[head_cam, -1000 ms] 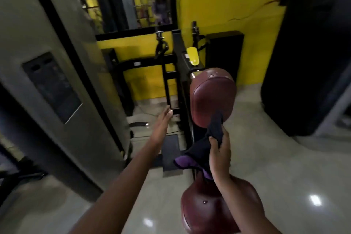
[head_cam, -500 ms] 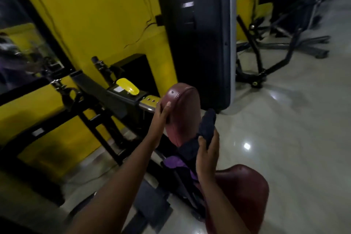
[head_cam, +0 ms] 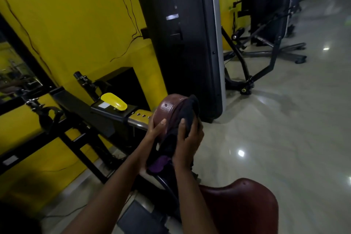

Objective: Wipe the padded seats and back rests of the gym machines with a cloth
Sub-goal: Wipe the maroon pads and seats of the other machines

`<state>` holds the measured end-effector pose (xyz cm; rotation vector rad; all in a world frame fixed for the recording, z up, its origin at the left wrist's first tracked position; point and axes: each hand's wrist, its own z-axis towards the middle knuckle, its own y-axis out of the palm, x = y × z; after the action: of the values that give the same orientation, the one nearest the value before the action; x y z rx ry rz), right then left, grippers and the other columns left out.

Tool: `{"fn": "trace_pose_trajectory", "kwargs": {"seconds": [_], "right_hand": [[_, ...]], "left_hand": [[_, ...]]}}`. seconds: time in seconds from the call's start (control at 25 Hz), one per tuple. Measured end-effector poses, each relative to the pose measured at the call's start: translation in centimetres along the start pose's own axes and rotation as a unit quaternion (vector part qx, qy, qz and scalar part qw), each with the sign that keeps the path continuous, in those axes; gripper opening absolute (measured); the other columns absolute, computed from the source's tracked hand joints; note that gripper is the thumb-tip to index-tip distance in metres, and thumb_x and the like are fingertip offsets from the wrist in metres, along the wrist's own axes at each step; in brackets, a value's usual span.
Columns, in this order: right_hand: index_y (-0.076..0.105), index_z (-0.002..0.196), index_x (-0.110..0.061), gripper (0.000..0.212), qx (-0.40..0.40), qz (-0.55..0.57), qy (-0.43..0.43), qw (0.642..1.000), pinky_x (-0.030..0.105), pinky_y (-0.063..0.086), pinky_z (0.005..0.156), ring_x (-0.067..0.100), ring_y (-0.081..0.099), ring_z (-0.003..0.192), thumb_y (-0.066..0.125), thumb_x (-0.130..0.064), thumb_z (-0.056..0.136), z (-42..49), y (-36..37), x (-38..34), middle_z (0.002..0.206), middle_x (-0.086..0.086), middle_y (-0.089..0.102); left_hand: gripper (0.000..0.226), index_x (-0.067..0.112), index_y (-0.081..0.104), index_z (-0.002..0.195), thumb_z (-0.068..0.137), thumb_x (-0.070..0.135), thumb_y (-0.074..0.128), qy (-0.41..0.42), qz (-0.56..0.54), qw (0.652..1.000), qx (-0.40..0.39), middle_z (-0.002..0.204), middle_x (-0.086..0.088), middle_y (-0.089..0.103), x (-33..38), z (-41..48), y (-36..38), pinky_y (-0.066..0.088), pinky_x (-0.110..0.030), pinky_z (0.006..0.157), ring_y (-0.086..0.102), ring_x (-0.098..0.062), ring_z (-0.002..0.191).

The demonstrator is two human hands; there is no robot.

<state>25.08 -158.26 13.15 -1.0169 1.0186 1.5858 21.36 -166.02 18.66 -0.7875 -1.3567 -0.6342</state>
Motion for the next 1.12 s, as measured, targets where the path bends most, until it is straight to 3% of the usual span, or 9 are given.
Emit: {"fn": "trace_pose_trajectory", "kwargs": {"seconds": [0.12,0.2,0.28,0.44,0.64,0.8,0.88,1.0,1.12], "right_hand": [[0.047,0.135,-0.011,0.072,0.001,0.026,0.03,0.999,0.031,0.037,0.099,0.029,0.043,0.126,0.03,-0.057,0.081,0.1,-0.4,0.6,0.138,0.016,0.047],[0.043,0.138,-0.023,0.061,-0.027,-0.008,-0.038,0.999,0.03,0.033,0.102,0.016,0.033,0.13,0.033,-0.053,0.086,-1.2,-0.2,-0.6,0.144,0.01,0.04],[0.045,0.136,-0.023,0.057,-0.051,-0.016,-0.077,0.996,0.031,0.032,0.1,0.019,0.033,0.129,0.036,-0.05,0.088,-0.5,0.0,-0.8,0.144,0.011,0.039],[0.05,0.128,0.004,0.048,-0.035,0.028,0.024,0.999,0.031,0.039,0.094,0.039,0.051,0.118,0.051,-0.025,0.091,4.5,-0.2,4.7,0.128,0.027,0.053],[0.045,0.136,-0.011,0.041,-0.066,0.089,0.177,0.978,0.032,0.034,0.104,0.027,0.044,0.127,0.046,-0.025,0.097,2.6,-1.1,9.5,0.136,0.012,0.05],[0.047,0.135,-0.017,0.038,-0.022,0.097,0.185,0.978,0.03,0.037,0.103,0.027,0.048,0.124,0.046,-0.025,0.097,-1.3,-1.3,9.9,0.135,0.012,0.05],[0.046,0.137,-0.015,0.043,-0.01,0.035,0.158,0.987,0.03,0.04,0.097,0.032,0.051,0.119,0.044,-0.03,0.097,-4.2,-1.4,8.4,0.134,0.018,0.05],[0.036,0.139,-0.029,0.051,-0.047,-0.008,0.038,0.998,0.047,0.044,0.097,0.038,0.048,0.121,0.032,-0.05,0.093,-6.6,-1.4,4.6,0.135,0.022,0.047],[0.031,0.14,-0.038,0.052,-0.103,-0.007,-0.041,0.994,0.045,0.04,0.103,0.033,0.04,0.129,0.037,-0.049,0.089,-4.6,-2.6,2.1,0.14,0.018,0.043]], "left_hand": [[0.089,0.044,0.021,0.141,0.064,0.06,0.062,0.008,-0.004,1.0,0.005,0.143,0.007,0.042,0.0,0.0,0.1,0.046,-0.038,0.101,0.048,-0.013,0.126],[0.082,0.044,0.021,0.139,0.07,0.053,0.064,0.009,0.003,1.0,0.007,0.131,0.013,0.048,-0.3,-0.1,0.1,0.054,-0.026,0.085,0.057,-0.003,0.111],[0.079,0.047,0.022,0.137,0.074,0.045,0.068,0.012,-0.003,1.0,0.008,0.125,0.018,0.049,-0.7,-0.1,0.0,0.055,-0.022,0.079,0.061,0.003,0.104],[0.078,0.061,0.028,0.123,0.06,0.045,0.072,0.025,-0.024,0.999,0.013,0.132,0.019,0.048,-1.7,0.3,-0.1,0.052,-0.026,0.087,0.054,-0.004,0.119],[0.086,0.063,0.028,0.122,0.056,0.043,0.08,0.032,-0.028,0.999,0.021,0.139,0.014,0.043,-2.5,0.7,-0.2,0.049,-0.033,0.094,0.05,-0.01,0.125],[0.092,0.057,0.024,0.13,0.058,0.043,0.079,0.04,-0.028,0.999,0.02,0.142,0.009,0.042,-2.2,0.6,0.0,0.049,-0.033,0.095,0.049,-0.012,0.126],[0.092,0.056,0.023,0.132,0.059,0.049,0.079,0.035,-0.03,0.999,0.021,0.144,0.007,0.04,-2.2,0.4,0.1,0.047,-0.036,0.098,0.047,-0.013,0.128],[0.095,0.055,0.026,0.132,0.053,0.064,0.078,0.026,-0.037,0.999,0.025,0.144,0.005,0.04,-1.6,0.4,0.2,0.046,-0.039,0.101,0.046,-0.016,0.129],[0.09,0.048,0.023,0.134,0.059,0.07,0.067,0.017,-0.037,0.999,0.033,0.144,0.002,0.04,-1.2,0.2,0.5,0.042,-0.044,0.104,0.045,-0.021,0.129]]}}
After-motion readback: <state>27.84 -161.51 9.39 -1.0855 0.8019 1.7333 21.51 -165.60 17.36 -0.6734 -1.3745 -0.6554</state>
